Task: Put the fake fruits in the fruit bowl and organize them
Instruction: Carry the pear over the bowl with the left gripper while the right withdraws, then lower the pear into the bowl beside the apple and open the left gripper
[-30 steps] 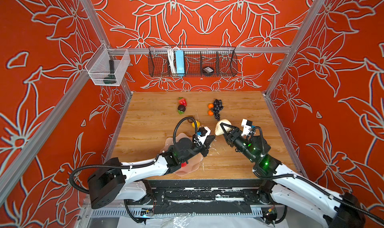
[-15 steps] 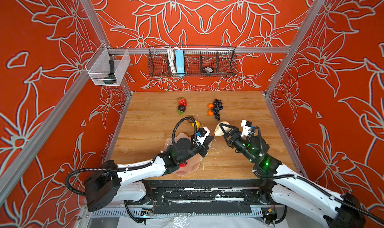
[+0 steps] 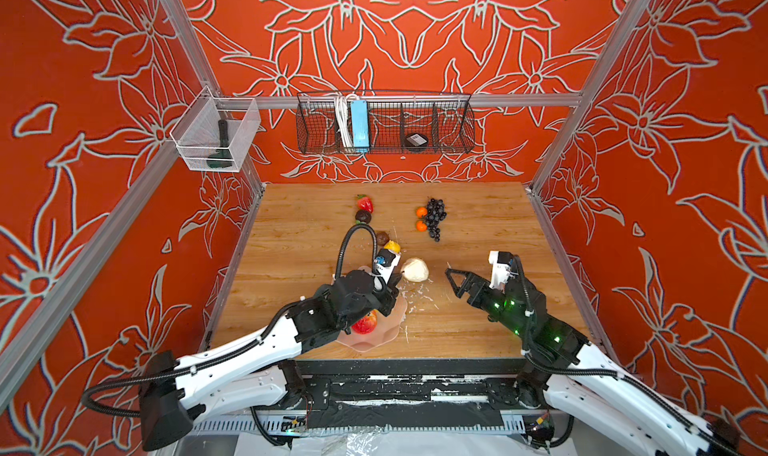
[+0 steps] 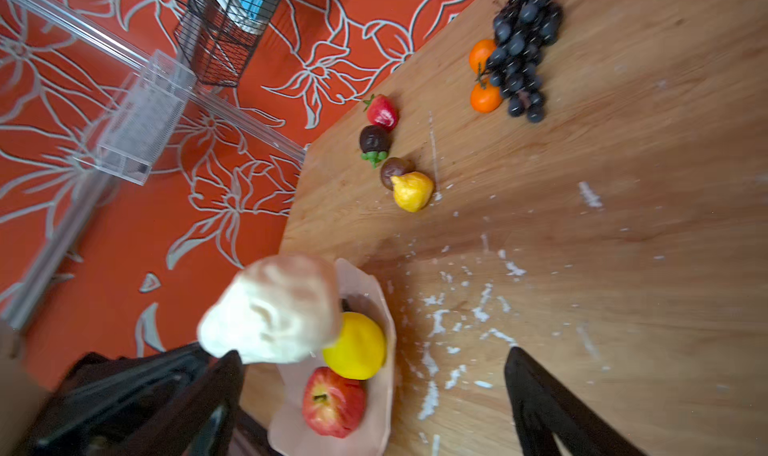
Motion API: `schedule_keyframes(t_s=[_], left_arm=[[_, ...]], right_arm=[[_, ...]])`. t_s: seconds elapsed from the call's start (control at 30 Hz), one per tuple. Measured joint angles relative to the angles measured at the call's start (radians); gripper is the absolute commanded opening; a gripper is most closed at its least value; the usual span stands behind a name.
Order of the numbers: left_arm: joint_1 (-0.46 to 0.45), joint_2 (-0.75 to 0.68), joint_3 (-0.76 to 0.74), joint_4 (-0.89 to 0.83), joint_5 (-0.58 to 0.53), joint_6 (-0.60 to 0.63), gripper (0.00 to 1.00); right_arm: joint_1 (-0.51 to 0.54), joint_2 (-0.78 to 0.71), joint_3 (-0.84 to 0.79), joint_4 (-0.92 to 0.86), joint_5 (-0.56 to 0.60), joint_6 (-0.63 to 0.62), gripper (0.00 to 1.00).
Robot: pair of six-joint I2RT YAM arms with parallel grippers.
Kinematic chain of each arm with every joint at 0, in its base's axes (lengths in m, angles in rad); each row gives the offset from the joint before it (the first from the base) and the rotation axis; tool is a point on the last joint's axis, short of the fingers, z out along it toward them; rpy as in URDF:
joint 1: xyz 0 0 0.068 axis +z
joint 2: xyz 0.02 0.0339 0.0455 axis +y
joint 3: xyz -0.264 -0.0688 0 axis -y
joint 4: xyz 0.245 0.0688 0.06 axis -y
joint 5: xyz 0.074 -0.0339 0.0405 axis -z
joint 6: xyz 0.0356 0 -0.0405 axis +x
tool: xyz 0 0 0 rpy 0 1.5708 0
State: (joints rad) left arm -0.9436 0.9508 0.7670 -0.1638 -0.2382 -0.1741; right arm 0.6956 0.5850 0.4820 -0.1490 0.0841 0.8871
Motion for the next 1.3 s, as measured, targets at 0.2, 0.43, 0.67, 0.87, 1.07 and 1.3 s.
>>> schedule_keyframes(t_s=[0.2, 0.43, 0.67, 0.87, 1.07, 1.3], left_arm=[[0.000, -0.027, 0.137, -0.454, -0.075, -0.209, 0.00], [0.000, -0.090, 0.201, -0.854, -0.163, -0.466, 0.00], [0.045, -0.103, 0.207, -0.999, -0.224, -0.552, 0.00], [0.150, -0.058, 0.191, -0.965, -0.196, -0.518, 0.00], [0.224, -0.006, 0.165, -0.915, -0.109, -0.473, 0.00], [0.233, 0.056, 0.165, -0.896, -0.026, -0.451, 0.00]], right_arm=[[-0.007, -0.059, 0.000, -0.126, 0.079, -0.238, 0.98], [-0.008, -0.030, 0.005, -0.153, 0.162, -0.396, 0.98], [-0.009, 0.007, 0.005, -0.141, 0.169, -0.432, 0.98], [-0.009, 0.009, 0.005, -0.146, 0.158, -0.431, 0.98], [-0.009, 0.000, 0.005, -0.153, 0.151, -0.425, 0.98], [-0.011, 0.017, 0.005, -0.153, 0.150, -0.415, 0.98]])
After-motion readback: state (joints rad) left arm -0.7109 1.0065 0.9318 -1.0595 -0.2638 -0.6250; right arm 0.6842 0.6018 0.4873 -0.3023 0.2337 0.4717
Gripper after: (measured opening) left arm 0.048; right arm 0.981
